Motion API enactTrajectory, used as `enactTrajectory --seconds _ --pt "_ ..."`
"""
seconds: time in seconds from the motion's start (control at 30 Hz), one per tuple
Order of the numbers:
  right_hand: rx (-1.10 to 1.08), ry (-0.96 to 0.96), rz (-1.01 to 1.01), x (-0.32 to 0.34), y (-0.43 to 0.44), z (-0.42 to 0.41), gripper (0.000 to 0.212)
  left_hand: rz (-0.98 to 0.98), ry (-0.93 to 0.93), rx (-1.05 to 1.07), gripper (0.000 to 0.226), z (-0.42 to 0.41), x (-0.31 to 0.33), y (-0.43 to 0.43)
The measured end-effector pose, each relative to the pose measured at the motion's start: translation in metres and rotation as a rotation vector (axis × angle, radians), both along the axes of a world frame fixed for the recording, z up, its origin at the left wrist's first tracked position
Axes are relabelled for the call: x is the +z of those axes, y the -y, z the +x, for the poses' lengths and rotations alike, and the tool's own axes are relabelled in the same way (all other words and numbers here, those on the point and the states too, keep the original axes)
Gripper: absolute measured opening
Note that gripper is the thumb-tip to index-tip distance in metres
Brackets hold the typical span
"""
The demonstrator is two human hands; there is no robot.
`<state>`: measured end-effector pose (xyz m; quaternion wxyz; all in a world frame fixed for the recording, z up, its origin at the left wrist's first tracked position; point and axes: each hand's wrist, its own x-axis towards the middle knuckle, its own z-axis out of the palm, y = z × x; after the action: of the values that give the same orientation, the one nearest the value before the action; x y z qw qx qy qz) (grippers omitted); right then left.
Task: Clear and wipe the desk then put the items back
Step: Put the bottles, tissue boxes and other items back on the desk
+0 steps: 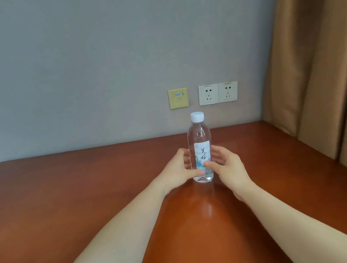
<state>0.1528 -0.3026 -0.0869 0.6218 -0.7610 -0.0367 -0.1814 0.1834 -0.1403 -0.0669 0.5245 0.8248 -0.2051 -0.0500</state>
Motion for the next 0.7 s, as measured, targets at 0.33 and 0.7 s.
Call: enactTrajectory --seconds 0.33,0.7 --pt "-0.139 0.103 -0.025 -0.015 0.005 0.06 0.039 -0.147 0.105 0.078 0.053 0.066 -0.027 0.019" --pt "-0.171 0.086 0.045 -0.013 0.019 0.175 0.038 -0.15 0.165 0.074 0.049 0.179 -0.029 0.037"
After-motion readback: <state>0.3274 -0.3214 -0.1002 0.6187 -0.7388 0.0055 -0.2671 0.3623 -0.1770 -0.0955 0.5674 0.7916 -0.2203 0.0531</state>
